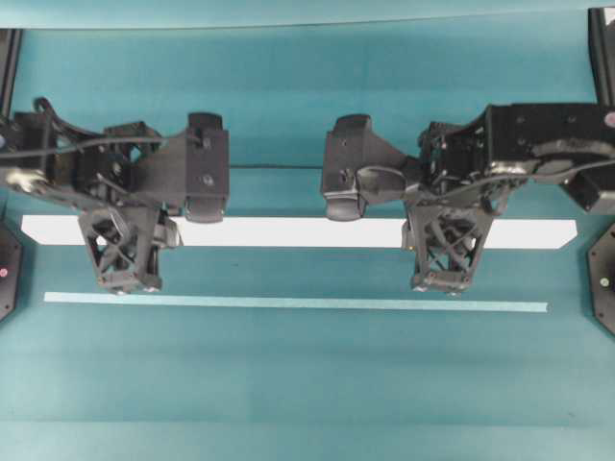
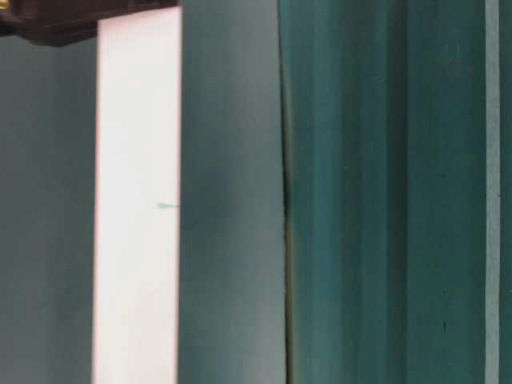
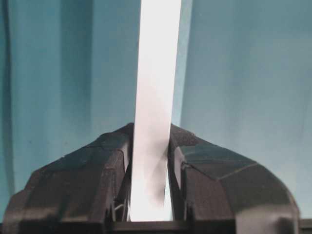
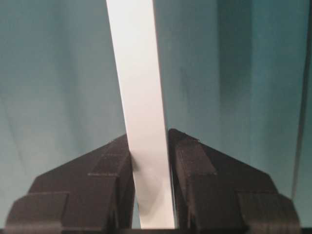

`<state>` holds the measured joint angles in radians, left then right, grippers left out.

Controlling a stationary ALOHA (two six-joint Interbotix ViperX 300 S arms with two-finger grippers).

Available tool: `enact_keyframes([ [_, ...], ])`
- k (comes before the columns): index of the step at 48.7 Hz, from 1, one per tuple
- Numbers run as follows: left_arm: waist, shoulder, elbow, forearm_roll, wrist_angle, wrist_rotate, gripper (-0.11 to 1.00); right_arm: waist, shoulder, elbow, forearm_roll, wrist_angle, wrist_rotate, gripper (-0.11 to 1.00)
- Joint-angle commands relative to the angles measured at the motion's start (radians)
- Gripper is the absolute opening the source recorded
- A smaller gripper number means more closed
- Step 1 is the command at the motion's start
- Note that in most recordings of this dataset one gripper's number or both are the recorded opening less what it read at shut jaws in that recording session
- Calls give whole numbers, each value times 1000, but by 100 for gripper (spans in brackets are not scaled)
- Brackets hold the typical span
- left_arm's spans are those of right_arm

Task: Lift a wooden board with both hands.
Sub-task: 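Raise the held board higher and back with both grippers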

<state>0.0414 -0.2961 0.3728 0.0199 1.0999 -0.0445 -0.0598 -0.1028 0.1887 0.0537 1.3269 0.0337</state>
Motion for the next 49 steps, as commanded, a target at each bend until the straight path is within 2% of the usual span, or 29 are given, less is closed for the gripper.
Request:
enact_keyframes([
  [1,5,-26,-60,3,23,-2,17,0,-11,-46,5,32,6,21],
  [22,11,-28,-209,3,186,-2,17,-8,-14,-250,-2,222,6,21],
  [32,14,-21,-308,2,262,2,17,-14,-15,-347,-2,258,8,21],
  [39,17,-9,-368,2,333,3,17,-23,-18,-359,-2,261,8,21],
  [49,17,-5,-390,2,344,3,17,-25,-18,-350,-2,261,8,21],
])
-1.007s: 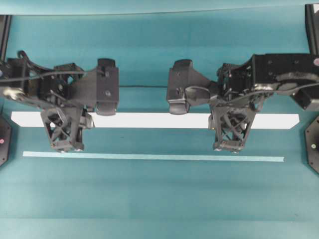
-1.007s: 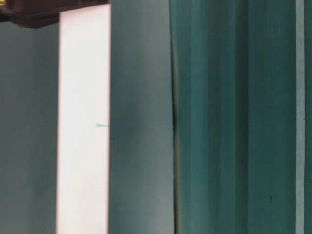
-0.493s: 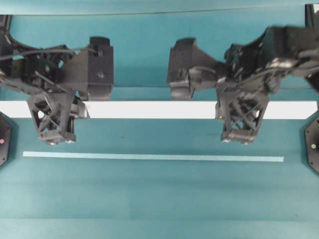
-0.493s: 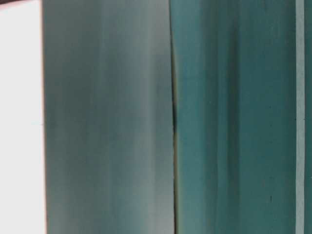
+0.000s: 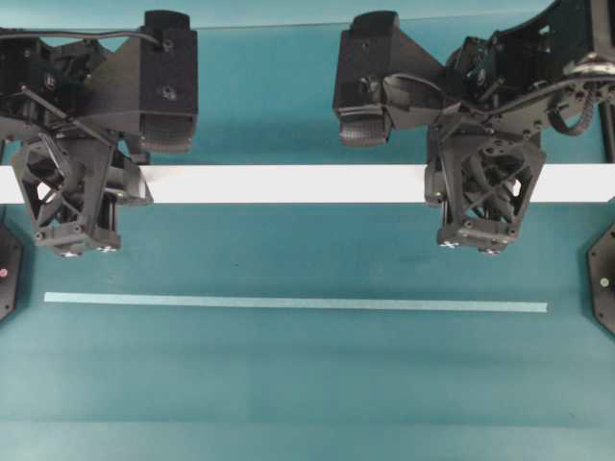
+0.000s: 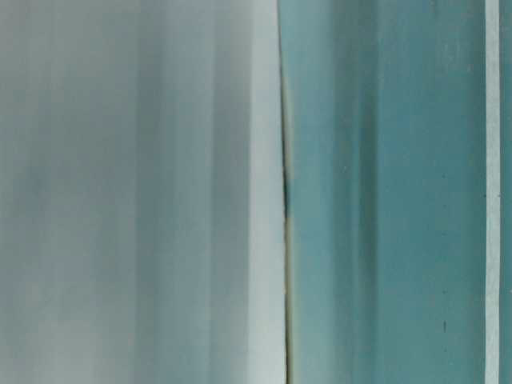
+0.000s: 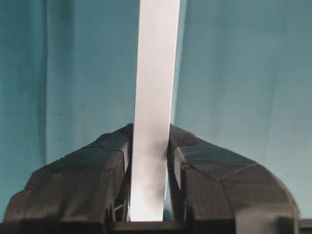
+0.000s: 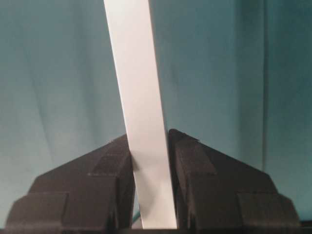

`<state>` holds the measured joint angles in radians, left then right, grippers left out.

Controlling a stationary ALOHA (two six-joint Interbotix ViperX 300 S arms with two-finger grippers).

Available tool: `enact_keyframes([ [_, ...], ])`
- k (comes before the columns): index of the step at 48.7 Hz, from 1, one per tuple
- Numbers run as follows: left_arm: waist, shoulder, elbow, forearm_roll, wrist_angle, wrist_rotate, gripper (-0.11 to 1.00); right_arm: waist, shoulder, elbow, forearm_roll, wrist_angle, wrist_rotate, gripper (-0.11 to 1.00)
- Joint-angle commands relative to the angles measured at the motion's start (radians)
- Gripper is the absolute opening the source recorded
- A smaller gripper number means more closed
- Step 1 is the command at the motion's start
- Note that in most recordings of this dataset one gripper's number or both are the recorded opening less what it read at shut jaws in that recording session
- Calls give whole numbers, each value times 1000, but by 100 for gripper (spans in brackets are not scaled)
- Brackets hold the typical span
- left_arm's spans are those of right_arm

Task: Lift a wooden board with both hands.
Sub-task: 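Raise the held board higher and back with both grippers, then lower the held board back down onto the table with both grippers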

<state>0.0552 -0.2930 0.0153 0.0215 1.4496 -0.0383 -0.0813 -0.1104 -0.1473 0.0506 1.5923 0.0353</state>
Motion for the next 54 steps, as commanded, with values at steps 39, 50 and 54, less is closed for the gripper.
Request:
enact_keyframes([
  [39,6,14,-77,2,8,-3,17,-15,-11,-14,2,0,6,21],
  [50,5,20,-83,2,8,-3,17,-18,-12,-14,2,0,6,21],
  [54,6,26,-89,2,8,-3,17,-18,-12,-14,2,0,6,21],
])
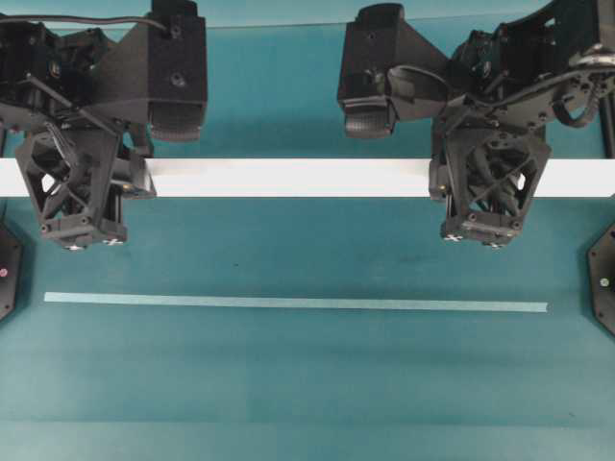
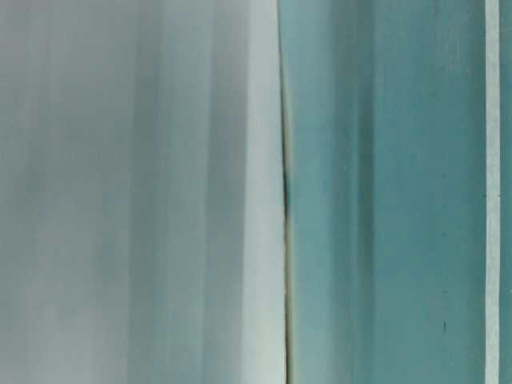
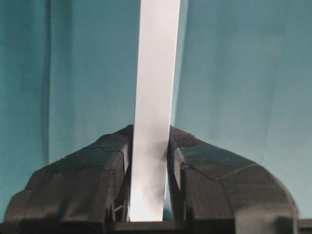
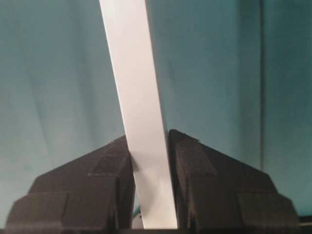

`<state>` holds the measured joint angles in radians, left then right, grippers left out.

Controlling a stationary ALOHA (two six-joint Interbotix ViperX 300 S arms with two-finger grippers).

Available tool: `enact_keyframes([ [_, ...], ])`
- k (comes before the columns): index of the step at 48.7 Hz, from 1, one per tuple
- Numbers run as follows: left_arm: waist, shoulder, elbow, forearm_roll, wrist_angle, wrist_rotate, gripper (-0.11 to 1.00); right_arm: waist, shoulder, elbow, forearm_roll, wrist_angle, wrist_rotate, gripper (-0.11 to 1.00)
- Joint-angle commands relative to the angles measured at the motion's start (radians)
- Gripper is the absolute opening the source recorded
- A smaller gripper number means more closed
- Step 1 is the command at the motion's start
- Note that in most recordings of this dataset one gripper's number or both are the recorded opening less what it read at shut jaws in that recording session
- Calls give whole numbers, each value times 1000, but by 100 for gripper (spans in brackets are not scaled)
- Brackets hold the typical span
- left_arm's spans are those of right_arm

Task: Lift a wooden board with both hands.
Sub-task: 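Lower the held board back down onto the table with both grippers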

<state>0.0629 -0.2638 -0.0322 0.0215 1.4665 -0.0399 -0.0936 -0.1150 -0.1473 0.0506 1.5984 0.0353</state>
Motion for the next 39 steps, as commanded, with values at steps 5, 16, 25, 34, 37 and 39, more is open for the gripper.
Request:
enact_keyframes([
  [5,-3,2,-46,2,-9,-2,17,-6,-8,-14,2,-8,6,21],
  [16,-2,3,-18,0,-28,-3,17,-6,-8,64,-2,-14,-14,21],
  [25,0,3,83,2,-98,-5,17,-6,-23,192,-5,-83,-43,21],
  [34,-2,5,202,2,-190,-20,17,-5,-49,316,-11,-209,-40,21],
  [37,-3,8,236,2,-216,-20,17,-2,-51,356,-11,-238,-37,21],
  [39,-3,9,258,2,-232,-21,17,0,-49,387,-11,-256,-37,21],
])
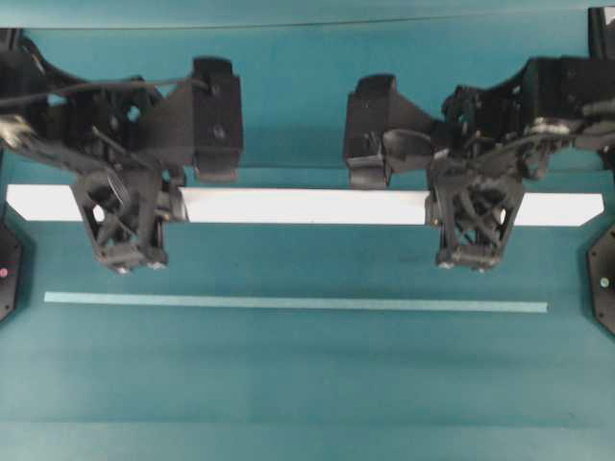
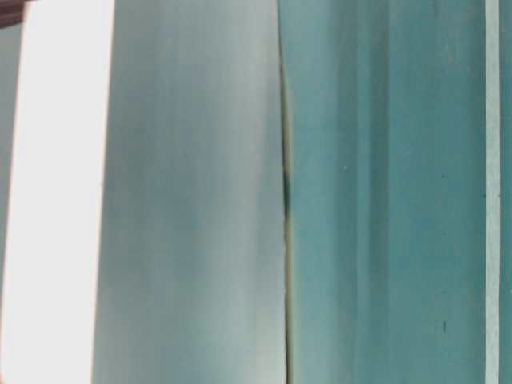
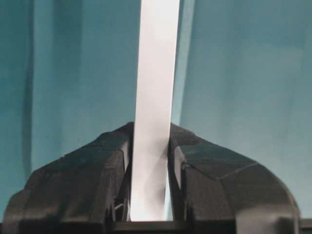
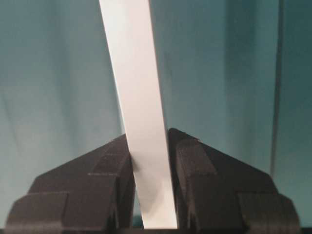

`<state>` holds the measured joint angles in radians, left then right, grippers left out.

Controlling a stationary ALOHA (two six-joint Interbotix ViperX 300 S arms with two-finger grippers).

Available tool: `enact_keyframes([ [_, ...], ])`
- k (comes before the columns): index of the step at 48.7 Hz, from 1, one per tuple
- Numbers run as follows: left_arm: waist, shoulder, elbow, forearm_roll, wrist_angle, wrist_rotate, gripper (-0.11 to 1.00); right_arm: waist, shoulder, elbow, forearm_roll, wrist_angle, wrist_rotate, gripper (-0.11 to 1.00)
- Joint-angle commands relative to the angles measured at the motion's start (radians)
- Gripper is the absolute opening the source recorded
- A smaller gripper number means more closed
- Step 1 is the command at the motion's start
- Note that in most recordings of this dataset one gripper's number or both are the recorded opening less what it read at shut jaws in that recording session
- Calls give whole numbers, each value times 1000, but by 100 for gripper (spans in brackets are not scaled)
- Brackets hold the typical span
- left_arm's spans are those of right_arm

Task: Lift a wooden board with both hands.
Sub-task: 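Lower the held board back down onto the table with both grippers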

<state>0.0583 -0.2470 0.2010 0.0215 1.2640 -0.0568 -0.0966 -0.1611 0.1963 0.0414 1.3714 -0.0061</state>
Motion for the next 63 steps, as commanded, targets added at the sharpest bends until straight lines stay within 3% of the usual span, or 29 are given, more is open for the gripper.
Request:
enact_keyframes([
  [1,2,-8,34,2,-35,-5,17,5,0,52,-2,-35,5,21],
  [23,0,52,207,2,-193,-6,17,17,63,210,-2,-184,-14,21],
  [63,-8,143,508,2,-589,-94,17,55,219,322,-2,-465,-12,21],
])
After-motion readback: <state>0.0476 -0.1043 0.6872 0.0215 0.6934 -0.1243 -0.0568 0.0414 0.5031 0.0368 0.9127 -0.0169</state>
